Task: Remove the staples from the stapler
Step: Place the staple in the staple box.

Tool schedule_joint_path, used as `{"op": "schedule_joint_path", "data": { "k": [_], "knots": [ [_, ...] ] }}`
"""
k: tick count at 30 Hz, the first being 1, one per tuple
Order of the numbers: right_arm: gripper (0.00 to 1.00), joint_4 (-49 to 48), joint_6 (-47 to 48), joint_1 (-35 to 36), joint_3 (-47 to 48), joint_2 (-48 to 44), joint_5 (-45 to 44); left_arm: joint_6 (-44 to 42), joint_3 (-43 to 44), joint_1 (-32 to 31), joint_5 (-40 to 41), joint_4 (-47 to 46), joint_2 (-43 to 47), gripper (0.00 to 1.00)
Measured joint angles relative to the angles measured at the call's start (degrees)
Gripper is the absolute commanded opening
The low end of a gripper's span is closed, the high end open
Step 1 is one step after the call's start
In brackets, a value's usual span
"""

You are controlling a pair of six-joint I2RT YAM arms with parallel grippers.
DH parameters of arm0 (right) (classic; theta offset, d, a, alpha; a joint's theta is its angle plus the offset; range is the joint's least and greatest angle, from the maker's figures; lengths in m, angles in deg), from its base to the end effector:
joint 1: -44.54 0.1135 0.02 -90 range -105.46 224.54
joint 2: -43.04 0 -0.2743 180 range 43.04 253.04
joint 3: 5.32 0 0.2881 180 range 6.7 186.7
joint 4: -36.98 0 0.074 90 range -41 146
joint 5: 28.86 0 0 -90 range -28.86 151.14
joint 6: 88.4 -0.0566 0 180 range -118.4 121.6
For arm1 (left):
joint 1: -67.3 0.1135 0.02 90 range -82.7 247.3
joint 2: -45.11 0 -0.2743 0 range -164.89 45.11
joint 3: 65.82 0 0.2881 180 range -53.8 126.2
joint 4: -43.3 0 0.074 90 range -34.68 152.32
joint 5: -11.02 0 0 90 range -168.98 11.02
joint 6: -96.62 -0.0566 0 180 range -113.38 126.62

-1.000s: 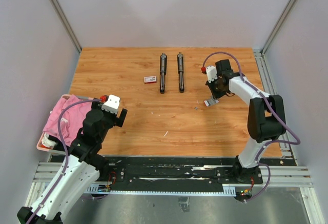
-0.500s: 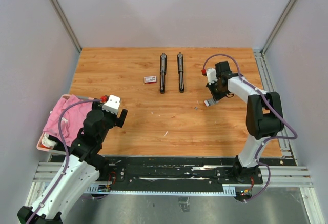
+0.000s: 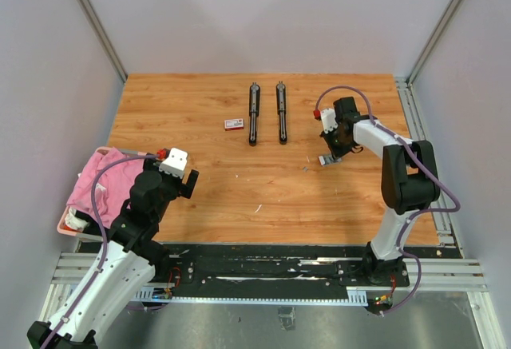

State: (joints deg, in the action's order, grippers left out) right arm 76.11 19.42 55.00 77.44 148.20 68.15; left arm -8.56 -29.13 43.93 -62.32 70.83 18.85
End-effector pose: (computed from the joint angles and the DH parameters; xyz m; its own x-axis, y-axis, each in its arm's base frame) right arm 0.4119 0.0831 0.1540 -0.7503 -0.4474 -0.4867 -0.4906 0.8703 -0.0437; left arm 0.1716 -0.0565 0.2493 -0.2269 0.3713 -0.9004 0.1947 0.9231 0.3316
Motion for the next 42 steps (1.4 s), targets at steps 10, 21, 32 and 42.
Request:
{"op": "schedule_joint_path", "data": {
  "k": [10, 21, 32, 42],
  "knots": [
    [0.01, -0.1, -0.1, 0.0, 0.0, 0.7, 0.0, 0.0, 0.0, 0.0, 0.0, 0.0, 0.0, 0.98],
    [0.02, -0.3, -0.6, 0.0, 0.0, 1.6, 0.0, 0.0, 0.0, 0.0, 0.0, 0.0, 0.0, 0.98],
    [0.07, -0.3, -1.2, 0.0, 0.0, 1.6, 0.1, 0.0, 0.0, 0.0, 0.0, 0.0, 0.0, 0.98],
    [0.08, -0.3, -1.6, 0.0, 0.0, 1.6, 0.4, -0.1, 0.0, 0.0, 0.0, 0.0, 0.0, 0.98]
  ]
}}
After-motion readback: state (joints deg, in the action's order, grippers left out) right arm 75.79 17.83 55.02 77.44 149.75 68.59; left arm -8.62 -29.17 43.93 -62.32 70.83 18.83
